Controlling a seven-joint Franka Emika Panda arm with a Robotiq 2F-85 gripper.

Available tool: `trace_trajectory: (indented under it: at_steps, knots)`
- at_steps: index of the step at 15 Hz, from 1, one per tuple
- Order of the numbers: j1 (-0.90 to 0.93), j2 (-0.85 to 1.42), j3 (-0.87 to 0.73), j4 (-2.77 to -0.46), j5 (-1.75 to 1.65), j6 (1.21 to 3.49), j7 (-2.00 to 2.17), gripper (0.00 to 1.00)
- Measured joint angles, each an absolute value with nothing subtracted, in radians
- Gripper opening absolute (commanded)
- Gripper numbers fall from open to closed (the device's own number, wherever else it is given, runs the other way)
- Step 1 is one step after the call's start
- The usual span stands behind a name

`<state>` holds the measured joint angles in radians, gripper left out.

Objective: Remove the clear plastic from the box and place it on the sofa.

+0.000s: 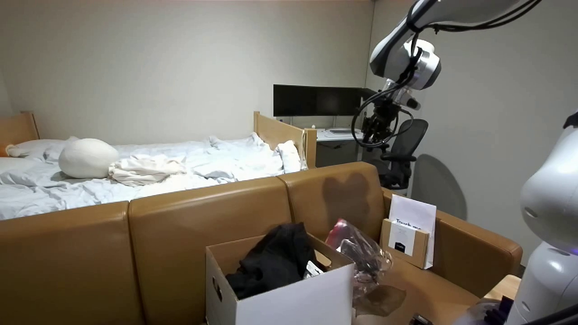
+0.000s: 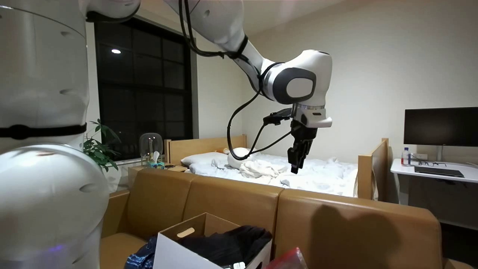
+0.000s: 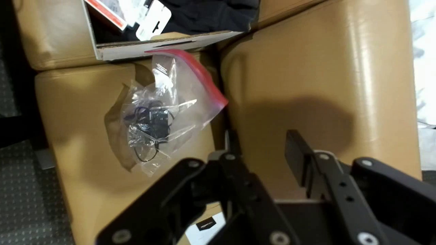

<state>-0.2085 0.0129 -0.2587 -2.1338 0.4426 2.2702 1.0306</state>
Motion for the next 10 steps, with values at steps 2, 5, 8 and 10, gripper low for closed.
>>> trace_trajectory:
  at_steps: [2,5,8,10]
  knots:
    - [-0.208,0.017,-0.257,-2.136,0.522,2.291,0.969,0.83]
    - [-0.204,0.021,-0.242,-2.136,0.600,2.289,0.849,1.00]
    - [-0.176,0.025,-0.200,-2.140,0.598,2.270,0.785,1.00]
    - [-0.144,0.024,-0.164,-2.163,0.597,2.270,0.739,1.00]
